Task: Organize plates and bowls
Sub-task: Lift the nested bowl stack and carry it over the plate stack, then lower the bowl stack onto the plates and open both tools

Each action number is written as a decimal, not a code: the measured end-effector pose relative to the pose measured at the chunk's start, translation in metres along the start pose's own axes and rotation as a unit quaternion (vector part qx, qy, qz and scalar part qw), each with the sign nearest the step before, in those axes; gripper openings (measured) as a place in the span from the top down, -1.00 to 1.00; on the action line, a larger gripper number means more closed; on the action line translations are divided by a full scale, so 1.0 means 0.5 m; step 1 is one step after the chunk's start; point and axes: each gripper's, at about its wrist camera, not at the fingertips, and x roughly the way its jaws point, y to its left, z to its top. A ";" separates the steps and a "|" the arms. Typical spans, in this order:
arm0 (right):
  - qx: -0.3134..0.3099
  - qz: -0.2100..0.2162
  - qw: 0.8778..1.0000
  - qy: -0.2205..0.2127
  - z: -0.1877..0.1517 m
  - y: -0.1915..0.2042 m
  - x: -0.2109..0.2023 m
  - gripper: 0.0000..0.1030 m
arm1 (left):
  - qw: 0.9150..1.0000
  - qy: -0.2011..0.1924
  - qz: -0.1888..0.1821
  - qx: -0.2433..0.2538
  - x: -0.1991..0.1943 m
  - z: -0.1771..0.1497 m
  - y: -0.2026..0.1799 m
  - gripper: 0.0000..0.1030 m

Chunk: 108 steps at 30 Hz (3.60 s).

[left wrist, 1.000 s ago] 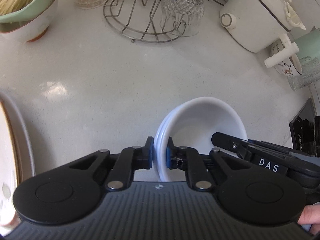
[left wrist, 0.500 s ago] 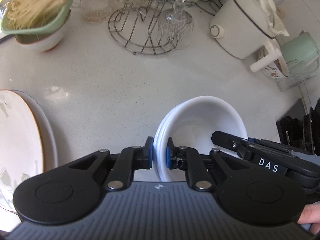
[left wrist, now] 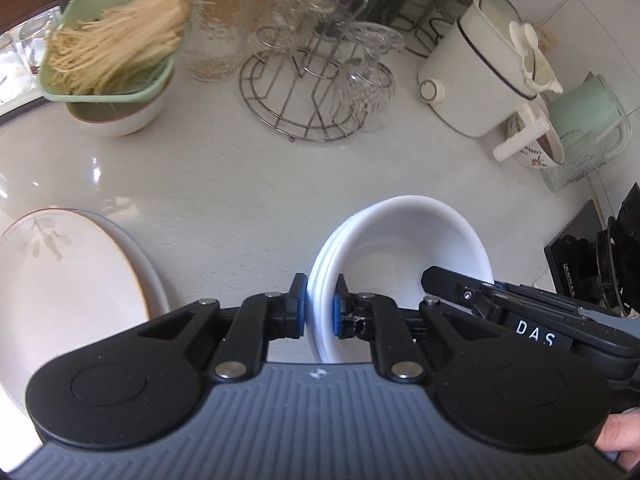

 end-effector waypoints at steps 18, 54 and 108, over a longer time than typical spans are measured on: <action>-0.044 0.032 0.998 0.015 -0.016 0.224 0.037 0.72 | 0.995 -0.050 0.017 -0.079 -0.144 -0.061 0.206 0.71; -0.080 0.017 0.993 0.086 -0.106 0.409 0.243 0.68 | 0.981 -0.020 0.017 -0.191 -0.094 -0.143 0.489 0.70; -0.183 0.098 0.968 -0.137 -0.225 0.309 -0.285 0.27 | 0.959 -0.228 0.139 -0.098 -0.515 -0.497 0.110 0.50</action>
